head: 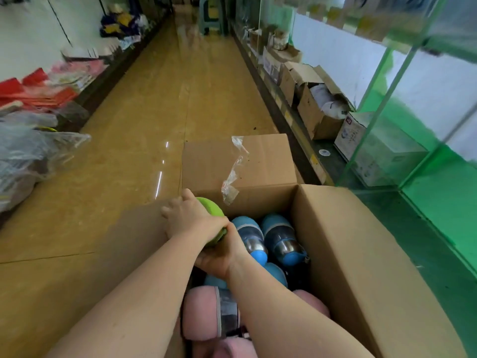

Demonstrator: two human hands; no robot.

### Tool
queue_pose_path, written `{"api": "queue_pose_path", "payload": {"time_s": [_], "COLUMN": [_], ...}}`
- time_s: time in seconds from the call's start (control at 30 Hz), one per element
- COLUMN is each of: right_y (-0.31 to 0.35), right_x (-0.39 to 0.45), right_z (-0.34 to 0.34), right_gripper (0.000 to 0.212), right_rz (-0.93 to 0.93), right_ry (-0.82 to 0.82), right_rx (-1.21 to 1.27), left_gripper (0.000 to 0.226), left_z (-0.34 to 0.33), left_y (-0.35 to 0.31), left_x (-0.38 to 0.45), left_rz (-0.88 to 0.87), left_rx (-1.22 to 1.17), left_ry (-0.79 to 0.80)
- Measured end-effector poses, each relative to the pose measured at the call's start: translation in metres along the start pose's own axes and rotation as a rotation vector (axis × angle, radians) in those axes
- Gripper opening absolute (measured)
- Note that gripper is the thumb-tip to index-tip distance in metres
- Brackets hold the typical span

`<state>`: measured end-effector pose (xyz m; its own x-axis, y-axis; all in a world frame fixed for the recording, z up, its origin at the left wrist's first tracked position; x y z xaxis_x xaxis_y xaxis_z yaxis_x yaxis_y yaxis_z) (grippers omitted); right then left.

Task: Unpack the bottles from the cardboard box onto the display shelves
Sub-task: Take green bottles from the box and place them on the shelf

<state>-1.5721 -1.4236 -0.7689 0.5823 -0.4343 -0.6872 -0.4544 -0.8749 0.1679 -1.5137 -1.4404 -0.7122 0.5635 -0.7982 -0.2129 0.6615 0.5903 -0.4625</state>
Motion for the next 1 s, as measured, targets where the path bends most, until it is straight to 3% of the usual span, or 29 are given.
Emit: {"api": "queue_pose_path", "payload": {"time_s": [0.13,0.23,0.37,0.53,0.63,0.73,0.87,1.0], "right_y": [0.014,0.042,0.075,0.110,0.119,0.126,0.145,0.168], "right_x": [-0.031,-0.061,-0.103,-0.140,-0.160,-0.176,-0.193,-0.211], "right_z": [-0.021,-0.031,-0.046,-0.076,-0.097,-0.120,-0.148,-0.181], "right_gripper": [0.072,0.070,0.066,0.044,0.037,0.038,0.044,0.046], "right_rz": [0.059,0.167,0.268,0.565,0.699,0.799,0.948,1.033], "right_ry": [0.009,-0.008,-0.005,-0.148,-0.212,-0.229,-0.306,-0.331], "right_rx": [-0.015,-0.079,-0.267,-0.462,-0.644,-0.782,-1.024,-1.172], "left_gripper": [0.089,0.094,0.083,0.060,0.072,0.112,0.097,0.102], "left_z": [0.039,0.056,0.074,0.101,0.118,0.131,0.149,0.166], "left_y": [-0.011,-0.024,-0.041,-0.065,-0.085,-0.106,-0.127,-0.152], "left_x": [-0.015,-0.022,-0.035,-0.044,-0.043,-0.034,-0.027,-0.012], "left_rz": [-0.018,-0.027,-0.079,-0.176,-0.295,-0.414,-0.439,-0.470], "left_rx": [-0.189,-0.489,-0.789,-0.772,-0.627,-0.490,-0.527,-0.667], "left_ry": [-0.009,0.081,0.209,0.382,0.397,0.289,0.201,0.201]}}
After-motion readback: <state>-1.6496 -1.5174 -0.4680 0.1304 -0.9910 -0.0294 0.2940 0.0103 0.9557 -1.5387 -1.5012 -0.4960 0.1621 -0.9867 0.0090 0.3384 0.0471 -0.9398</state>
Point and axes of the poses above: each hand's wrist, its own x-axis towards the middle knuckle, its own z-axis out of the back of the hand, y = z × x, the point moved 2 cm from there along x, towards the middle knuckle, and after that the axes turned 8 degrees about -x, right-handed, at the moved point
